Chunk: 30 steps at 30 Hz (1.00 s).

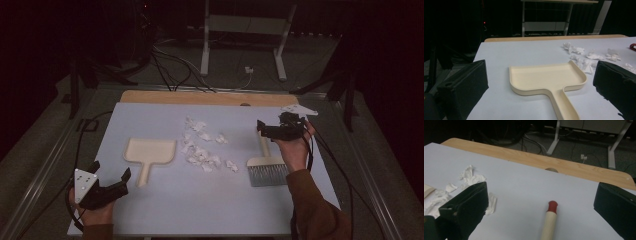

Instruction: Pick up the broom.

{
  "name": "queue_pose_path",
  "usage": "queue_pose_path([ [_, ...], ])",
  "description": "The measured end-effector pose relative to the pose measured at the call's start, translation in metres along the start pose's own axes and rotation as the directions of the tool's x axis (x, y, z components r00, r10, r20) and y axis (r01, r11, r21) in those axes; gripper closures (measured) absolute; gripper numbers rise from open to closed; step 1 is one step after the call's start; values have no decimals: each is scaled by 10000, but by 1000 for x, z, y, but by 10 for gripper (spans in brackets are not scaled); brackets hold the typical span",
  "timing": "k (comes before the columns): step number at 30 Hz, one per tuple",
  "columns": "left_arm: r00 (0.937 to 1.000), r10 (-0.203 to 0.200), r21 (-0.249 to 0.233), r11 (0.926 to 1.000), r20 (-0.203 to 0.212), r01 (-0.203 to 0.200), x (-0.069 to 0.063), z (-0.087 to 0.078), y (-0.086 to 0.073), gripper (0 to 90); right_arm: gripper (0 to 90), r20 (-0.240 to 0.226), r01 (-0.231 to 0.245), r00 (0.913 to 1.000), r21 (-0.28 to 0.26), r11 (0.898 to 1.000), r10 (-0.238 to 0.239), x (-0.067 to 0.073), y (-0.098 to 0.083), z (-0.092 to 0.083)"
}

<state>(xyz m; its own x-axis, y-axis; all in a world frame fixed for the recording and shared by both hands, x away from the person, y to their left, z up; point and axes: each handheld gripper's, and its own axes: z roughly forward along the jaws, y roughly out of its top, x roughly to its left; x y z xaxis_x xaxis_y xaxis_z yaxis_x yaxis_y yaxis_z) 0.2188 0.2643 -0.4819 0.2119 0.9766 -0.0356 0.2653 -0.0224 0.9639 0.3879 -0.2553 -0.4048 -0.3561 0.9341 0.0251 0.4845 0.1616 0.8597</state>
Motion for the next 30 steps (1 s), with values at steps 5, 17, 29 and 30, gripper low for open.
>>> queue_pose_path([
  [5,10000,-33,-35,10000,4,33,1,0,0,5,0,137,-15,9999,169,9999,13,-3,5,13],
  [17,10000,-51,-27,10000,-13,51,-1,1,-1,5,0,269,-13,9996,908,9959,-12,-8,3,47],
  [29,10000,59,39,10000,-17,-59,-1,1,-1,5,0,354,-272,9991,1749,9842,213,-13,-9,83],
  [30,10000,50,37,10000,-12,-50,-1,1,-1,5,0,354,-363,9989,1776,9834,305,-14,-10,85],
])
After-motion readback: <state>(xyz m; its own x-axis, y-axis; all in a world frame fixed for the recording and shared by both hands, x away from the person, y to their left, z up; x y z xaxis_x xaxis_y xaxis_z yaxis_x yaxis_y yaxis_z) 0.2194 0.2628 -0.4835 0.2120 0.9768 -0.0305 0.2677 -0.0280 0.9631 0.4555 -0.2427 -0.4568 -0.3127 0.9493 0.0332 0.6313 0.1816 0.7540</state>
